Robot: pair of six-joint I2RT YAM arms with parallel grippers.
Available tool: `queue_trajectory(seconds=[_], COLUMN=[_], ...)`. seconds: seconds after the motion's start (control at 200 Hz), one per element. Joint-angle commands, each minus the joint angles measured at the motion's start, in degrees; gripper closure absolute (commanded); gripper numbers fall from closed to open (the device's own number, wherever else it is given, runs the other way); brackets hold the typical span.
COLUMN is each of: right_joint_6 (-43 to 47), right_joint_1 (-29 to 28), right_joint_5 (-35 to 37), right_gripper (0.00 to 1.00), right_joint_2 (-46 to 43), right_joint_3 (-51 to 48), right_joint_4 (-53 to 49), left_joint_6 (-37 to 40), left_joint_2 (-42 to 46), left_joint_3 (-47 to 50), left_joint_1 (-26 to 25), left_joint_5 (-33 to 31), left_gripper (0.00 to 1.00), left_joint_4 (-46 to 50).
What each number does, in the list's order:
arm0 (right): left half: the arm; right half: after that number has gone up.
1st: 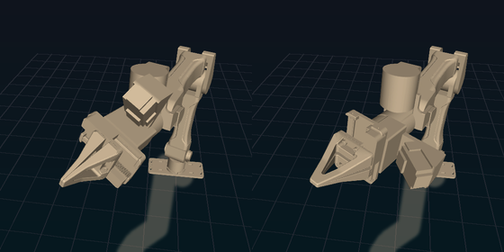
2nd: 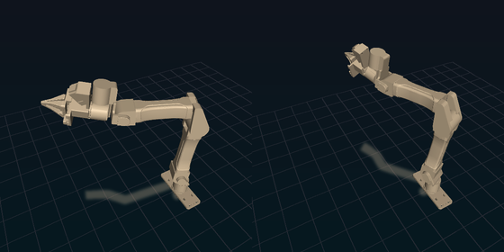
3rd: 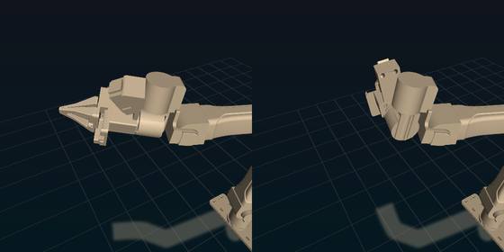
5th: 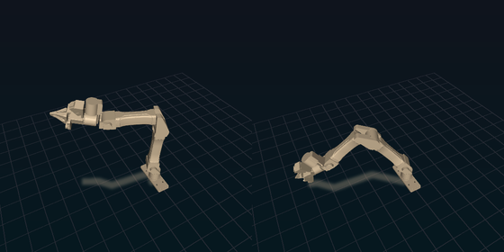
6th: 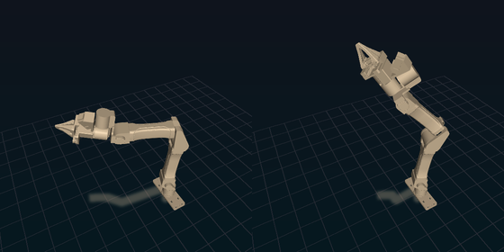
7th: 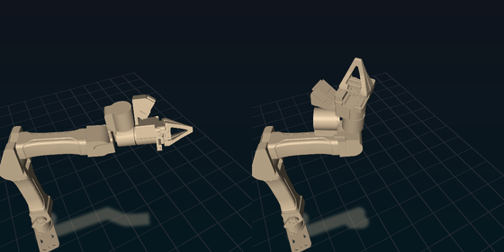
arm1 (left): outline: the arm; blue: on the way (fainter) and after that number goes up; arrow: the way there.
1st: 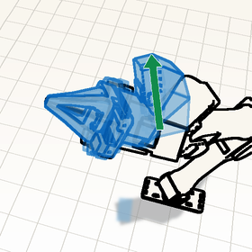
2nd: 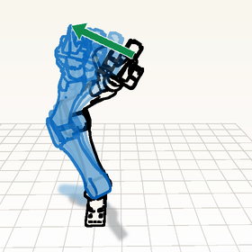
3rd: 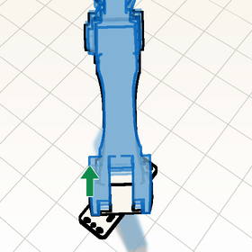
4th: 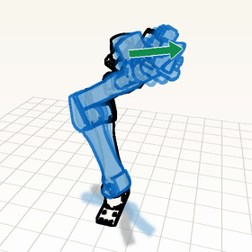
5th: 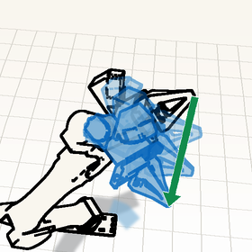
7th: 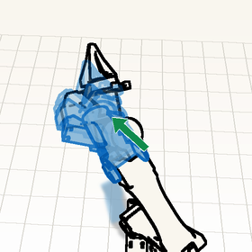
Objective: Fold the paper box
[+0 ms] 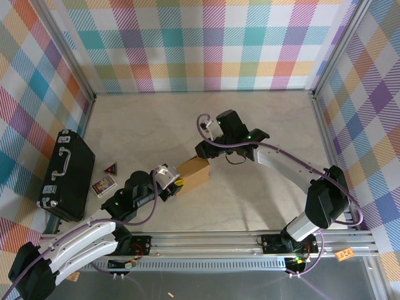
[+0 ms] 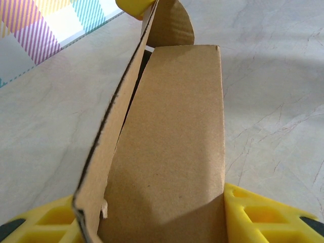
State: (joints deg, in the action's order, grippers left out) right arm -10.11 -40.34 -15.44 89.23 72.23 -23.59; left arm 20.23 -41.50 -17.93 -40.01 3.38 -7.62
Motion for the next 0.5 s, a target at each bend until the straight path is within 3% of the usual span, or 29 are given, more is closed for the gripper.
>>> queue_trajectory(seconds=[0.0,0.115,0.275,0.495], right_joint_6=[-0.1,-1.2,-2.5,0.2], right_joint_1=[-1.3,-1.3,-1.2,-0.5], right_joint_5=[1.0,0.6,2.0,1.5], right_gripper=[0.61,0.62,0.61,0.58], right_joint_2=[2.3,2.1,2.0,0.7], right_joint_3=[-5.7,-6.9,-7.0,-4.2], right_joint_4=[-11.4,-9.6,-7.0,-5.8], left_joint_6=[-0.2,-2.0,-3.6,0.3], left_joint_2=[0.2,0.2,1.3,0.9], left_joint_3=[-0.5,-0.3,-1.1,1.1], left_joint_1=[0.0,0.0,0.0,0.0], left_joint_5=[-3.3,-4.4,-3.9,-3.4], left_gripper=[0.62,0.48,0.41,0.49], left_joint_4=[1.2,0.6,2.4,-2.3])
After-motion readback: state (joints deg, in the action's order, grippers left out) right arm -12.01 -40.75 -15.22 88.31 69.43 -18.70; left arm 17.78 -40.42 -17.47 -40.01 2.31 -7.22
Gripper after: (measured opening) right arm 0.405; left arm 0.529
